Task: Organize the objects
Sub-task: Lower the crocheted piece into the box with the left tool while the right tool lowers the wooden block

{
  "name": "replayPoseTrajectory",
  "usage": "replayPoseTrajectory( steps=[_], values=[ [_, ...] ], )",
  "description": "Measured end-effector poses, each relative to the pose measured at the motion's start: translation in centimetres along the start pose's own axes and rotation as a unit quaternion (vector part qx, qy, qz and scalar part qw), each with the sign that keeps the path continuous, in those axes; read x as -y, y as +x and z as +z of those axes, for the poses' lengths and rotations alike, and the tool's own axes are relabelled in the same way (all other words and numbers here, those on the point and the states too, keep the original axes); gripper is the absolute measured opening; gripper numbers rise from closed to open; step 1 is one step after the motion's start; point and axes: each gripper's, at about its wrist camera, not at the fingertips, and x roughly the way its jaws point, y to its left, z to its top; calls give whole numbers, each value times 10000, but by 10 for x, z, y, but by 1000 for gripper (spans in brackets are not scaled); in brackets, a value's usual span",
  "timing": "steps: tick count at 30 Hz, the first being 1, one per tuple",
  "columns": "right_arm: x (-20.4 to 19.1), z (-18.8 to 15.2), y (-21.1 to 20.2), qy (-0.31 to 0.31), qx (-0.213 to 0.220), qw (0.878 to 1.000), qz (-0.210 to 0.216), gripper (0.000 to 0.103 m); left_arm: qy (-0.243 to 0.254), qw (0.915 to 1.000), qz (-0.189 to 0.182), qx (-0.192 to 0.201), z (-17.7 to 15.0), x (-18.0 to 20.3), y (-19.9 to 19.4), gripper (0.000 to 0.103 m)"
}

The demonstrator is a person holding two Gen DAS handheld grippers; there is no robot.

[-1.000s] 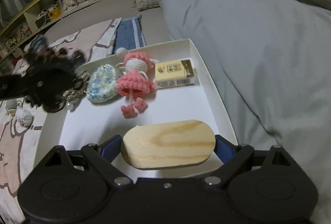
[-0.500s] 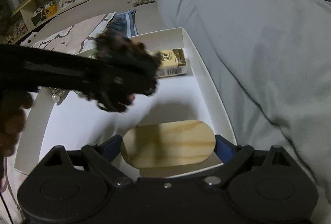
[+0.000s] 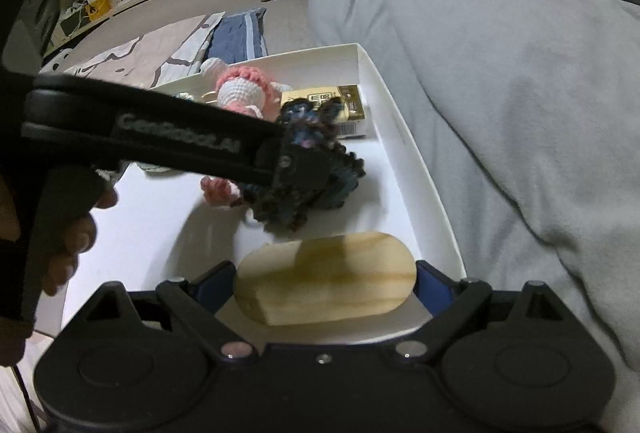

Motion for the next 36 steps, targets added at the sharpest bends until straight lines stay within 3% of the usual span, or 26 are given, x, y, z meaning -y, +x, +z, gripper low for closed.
replayPoseTrajectory(
  steps=[17,36],
  values=[
    [-10,9,-46,91,322,9994,-132,97,-79,9994,216,265,-2,4,-60,75],
    [-21,17,-93,138,521,9981,-282,97,-105,9956,833,405,-23,-6,-142,79]
  ],
)
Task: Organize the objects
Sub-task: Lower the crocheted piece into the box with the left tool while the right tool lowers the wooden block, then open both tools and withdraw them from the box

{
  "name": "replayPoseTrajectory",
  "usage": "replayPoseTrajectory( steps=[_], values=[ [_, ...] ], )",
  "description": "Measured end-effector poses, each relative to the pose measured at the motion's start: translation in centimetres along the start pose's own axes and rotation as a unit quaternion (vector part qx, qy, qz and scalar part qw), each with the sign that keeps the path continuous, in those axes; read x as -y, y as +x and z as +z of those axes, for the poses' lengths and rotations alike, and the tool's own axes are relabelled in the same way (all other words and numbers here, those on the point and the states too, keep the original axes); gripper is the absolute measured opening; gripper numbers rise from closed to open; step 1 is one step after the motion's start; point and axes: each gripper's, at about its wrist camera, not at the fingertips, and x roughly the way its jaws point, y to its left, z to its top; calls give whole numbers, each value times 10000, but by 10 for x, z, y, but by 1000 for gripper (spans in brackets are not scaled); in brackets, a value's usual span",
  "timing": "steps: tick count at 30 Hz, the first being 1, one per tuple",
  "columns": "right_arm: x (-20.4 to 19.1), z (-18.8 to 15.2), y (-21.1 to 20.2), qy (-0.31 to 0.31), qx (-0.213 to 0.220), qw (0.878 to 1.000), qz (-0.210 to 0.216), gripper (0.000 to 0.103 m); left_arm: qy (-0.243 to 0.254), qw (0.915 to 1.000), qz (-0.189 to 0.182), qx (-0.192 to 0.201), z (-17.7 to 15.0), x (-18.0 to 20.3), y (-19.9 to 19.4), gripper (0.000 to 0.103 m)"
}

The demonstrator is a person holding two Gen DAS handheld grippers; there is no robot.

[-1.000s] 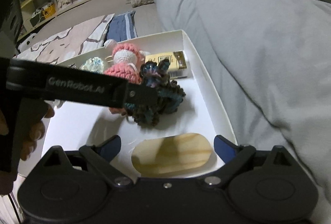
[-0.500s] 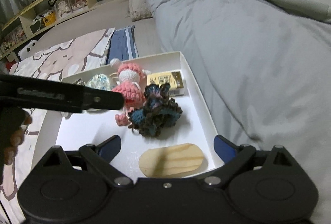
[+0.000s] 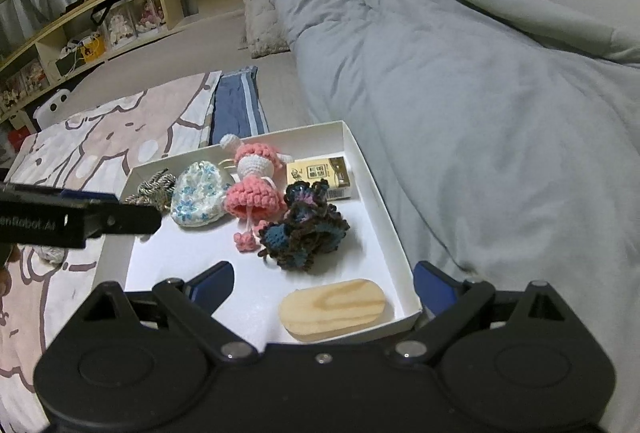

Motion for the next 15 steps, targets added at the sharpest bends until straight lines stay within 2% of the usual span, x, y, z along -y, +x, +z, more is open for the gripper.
replayPoseTrajectory(
  steps=[9,15],
  values=[
    [-6,-1,-17,-15,31,10000,17,97,10,9999,153,68,-13,-7,-27,98],
    [-8,-3,-30,18,128,9999,-19,103,69,9995,271,118,-21,-9,-43,103]
  ],
)
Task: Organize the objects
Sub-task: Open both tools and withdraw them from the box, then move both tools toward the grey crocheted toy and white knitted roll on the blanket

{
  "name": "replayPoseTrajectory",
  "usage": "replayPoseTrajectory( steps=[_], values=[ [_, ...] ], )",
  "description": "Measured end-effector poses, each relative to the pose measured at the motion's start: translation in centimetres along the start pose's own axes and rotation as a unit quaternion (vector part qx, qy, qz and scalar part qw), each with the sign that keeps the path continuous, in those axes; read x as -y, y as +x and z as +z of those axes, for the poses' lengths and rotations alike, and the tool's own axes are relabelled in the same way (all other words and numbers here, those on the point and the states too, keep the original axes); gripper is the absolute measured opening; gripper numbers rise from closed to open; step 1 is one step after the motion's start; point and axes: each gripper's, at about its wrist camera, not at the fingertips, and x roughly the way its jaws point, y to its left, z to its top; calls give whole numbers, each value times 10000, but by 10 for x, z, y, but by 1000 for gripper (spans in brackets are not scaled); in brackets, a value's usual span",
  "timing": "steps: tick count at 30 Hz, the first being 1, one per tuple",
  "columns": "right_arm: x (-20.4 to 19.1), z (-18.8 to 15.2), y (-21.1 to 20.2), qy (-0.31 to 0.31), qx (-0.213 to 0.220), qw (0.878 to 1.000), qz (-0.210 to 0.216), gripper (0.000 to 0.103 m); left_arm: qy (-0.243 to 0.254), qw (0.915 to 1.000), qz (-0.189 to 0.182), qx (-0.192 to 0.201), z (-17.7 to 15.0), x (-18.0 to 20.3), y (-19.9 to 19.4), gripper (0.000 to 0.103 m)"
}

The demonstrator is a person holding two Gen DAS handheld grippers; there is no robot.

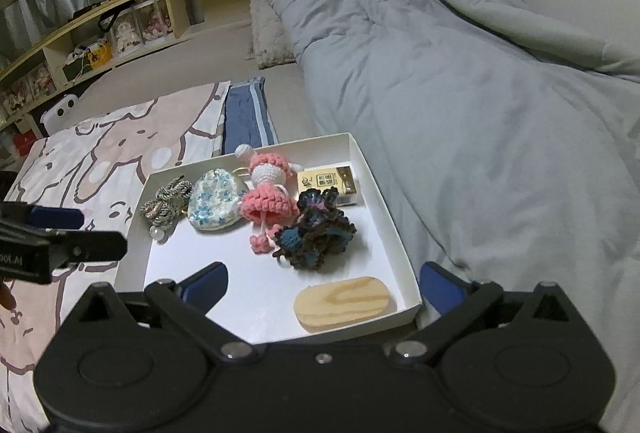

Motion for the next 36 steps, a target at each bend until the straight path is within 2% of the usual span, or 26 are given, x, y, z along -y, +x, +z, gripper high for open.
replayPoseTrajectory(
  steps=[11,19,29,36],
  values=[
    [-6,-2,-10,17,23,10000,-73,103,-104,9999,84,85,-11,-18,-17,103],
    [-19,5,-6,-36,57,10000,-37,103,-227,9989,371,186,-17,-47,-30,103],
    [-68,22,8,-296,216,9985,408,103,-524,9943,857,356,-21,-104,-64,103],
    [-114,35,19,-422,250,9957,787,103,-776,9879,1211,583,-21,-144,-99,103]
  ],
)
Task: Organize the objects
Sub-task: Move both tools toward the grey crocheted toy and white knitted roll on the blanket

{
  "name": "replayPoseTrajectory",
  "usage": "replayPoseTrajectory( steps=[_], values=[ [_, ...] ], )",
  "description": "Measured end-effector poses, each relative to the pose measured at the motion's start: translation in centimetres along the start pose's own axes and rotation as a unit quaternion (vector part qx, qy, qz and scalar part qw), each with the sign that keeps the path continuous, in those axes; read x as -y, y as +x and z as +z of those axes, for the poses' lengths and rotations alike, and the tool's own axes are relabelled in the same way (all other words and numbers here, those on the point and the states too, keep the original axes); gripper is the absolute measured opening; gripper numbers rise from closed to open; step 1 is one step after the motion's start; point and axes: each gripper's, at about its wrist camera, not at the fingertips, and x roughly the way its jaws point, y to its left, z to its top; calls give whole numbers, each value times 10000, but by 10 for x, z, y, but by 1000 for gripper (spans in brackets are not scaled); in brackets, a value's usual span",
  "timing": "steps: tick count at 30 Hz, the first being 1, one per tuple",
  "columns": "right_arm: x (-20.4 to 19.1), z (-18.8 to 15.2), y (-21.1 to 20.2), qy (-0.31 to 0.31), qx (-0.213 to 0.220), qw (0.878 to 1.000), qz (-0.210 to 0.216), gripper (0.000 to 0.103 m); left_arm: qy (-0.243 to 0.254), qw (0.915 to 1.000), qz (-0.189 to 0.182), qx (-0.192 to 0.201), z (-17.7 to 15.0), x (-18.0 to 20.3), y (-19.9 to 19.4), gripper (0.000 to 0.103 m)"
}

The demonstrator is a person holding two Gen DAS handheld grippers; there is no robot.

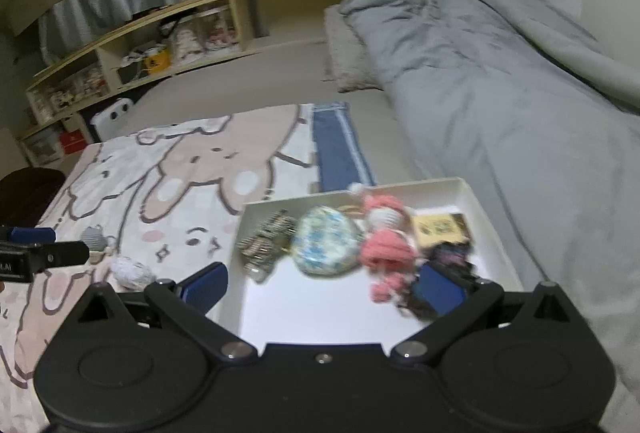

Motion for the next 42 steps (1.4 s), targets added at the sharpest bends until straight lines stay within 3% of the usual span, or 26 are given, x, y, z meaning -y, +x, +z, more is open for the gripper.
replayPoseTrajectory(
  steps=[22,39,42],
  values=[
    [-126,7,52,-285,-117,9964,794,103,-603,9932,892,438,-21,-111,-32,103],
    [-161,-5,92,333,-125,9959,833,103,-953,9829,1434,647,-36,-151,-6,103],
    [-163,-9,103,576,-194,9949,809,103,-909,9846,1358,629,-35,-154,5,103]
  ],
)
